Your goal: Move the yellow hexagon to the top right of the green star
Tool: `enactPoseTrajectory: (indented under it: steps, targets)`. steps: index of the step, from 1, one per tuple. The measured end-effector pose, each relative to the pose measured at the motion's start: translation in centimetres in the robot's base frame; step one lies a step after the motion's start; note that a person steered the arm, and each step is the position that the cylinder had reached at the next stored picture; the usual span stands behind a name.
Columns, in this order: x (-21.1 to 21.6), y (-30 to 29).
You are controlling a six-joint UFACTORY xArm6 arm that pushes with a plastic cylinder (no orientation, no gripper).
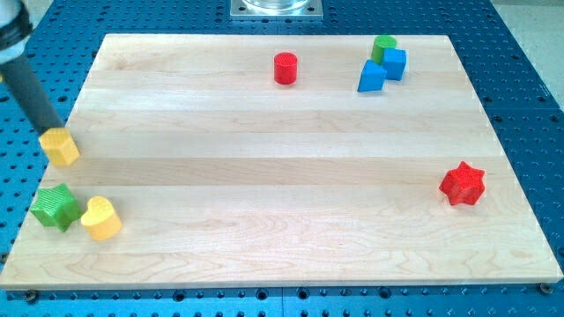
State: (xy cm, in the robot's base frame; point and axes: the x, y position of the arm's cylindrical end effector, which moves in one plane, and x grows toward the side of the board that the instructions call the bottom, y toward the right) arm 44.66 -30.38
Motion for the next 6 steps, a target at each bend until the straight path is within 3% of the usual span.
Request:
enactPoseTrajectory:
  steps: [1,2,5,6]
  targets:
    - [3.9,3.8]
    - [1.6,3.7]
    - [3.4,10.5]
    - [0.3,25.4]
